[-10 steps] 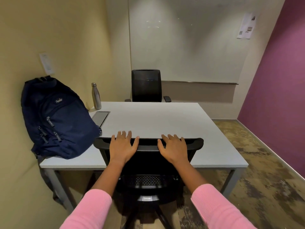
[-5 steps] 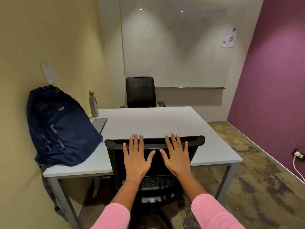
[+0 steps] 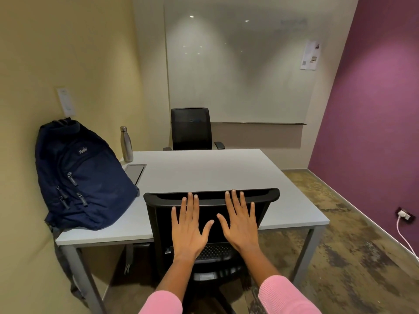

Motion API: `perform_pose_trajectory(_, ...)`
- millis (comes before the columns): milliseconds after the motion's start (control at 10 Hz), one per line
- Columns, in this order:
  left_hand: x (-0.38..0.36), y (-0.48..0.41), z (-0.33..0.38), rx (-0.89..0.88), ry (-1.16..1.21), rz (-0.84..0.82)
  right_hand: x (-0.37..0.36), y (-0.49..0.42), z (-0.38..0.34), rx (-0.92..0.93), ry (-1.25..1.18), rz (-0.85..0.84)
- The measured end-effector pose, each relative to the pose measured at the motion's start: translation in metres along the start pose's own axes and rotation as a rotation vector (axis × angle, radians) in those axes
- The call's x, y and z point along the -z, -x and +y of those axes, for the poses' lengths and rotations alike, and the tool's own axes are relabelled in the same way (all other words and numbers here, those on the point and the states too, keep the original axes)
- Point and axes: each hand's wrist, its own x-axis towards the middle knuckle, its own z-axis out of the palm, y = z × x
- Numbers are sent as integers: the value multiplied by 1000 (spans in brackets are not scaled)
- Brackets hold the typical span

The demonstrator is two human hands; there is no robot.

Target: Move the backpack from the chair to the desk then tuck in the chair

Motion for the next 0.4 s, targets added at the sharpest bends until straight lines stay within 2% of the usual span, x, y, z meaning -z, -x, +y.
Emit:
perform_pose_trajectory(200,13,-4,-2,12,15,34,24,0,3,30,-34,-61)
perform_pose_trajectory(400,67,-60,-1,18,-53,140,146,-13,18,86,-229,94)
